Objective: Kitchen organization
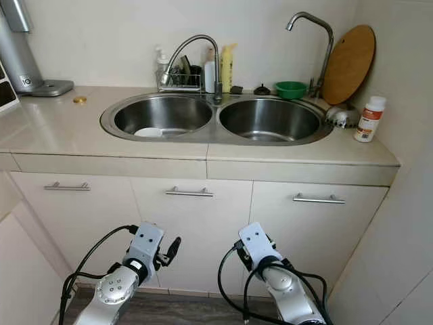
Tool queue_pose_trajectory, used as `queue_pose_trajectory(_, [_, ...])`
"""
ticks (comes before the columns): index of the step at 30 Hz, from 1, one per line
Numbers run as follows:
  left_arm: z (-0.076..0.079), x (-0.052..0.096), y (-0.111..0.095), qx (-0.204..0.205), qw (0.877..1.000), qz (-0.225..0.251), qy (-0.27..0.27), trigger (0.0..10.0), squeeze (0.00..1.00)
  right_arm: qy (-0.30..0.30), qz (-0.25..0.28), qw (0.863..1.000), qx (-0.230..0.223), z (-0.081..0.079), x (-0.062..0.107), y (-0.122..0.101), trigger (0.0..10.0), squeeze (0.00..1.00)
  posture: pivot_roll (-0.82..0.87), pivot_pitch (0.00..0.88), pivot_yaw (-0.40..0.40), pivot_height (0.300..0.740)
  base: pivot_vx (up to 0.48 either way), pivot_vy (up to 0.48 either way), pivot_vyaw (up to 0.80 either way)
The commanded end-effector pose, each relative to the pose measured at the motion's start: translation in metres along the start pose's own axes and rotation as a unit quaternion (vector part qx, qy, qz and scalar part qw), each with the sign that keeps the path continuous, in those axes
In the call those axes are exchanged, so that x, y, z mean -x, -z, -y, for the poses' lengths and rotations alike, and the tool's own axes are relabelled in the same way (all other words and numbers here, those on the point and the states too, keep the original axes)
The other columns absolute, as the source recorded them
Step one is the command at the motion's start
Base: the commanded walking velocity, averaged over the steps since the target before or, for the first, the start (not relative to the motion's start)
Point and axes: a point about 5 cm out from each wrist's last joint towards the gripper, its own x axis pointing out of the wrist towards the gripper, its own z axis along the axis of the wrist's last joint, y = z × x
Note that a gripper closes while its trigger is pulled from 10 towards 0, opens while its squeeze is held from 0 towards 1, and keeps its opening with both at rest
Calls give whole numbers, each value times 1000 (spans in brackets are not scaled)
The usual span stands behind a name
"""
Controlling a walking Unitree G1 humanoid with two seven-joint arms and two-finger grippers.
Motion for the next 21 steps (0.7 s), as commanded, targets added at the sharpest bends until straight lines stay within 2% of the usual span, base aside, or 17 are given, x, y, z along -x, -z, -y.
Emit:
queue_pose_trajectory(1, [0,-2,-1,-6,1000,2,5,10000,0,2,-2,1000,9,3,-2,-4,10000,0,19,0,3,740,0,0,0])
queue_pose_trajectory(3, [0,-2,-1,-5,1000,2,5,10000,0,4,-3,1000,4,3,-2,-3,10000,0,19,0,2,740,0,0,0])
queue_pose_trajectory(7, [0,-2,-1,-1,1000,4,4,10000,0,15,-14,999,-35,8,-3,-2,10000,0,19,0,1,740,0,209,-733])
queue_pose_trajectory(13, [1,-2,-1,3,1000,3,10,10000,0,30,-32,999,-23,12,-3,2,10000,0,16,0,4,740,0,409,-800])
queue_pose_trajectory(21, [3,-2,-1,5,1000,5,15,10000,0,39,-45,998,-23,14,-3,4,10000,0,13,0,-1,740,-255,409,-800])
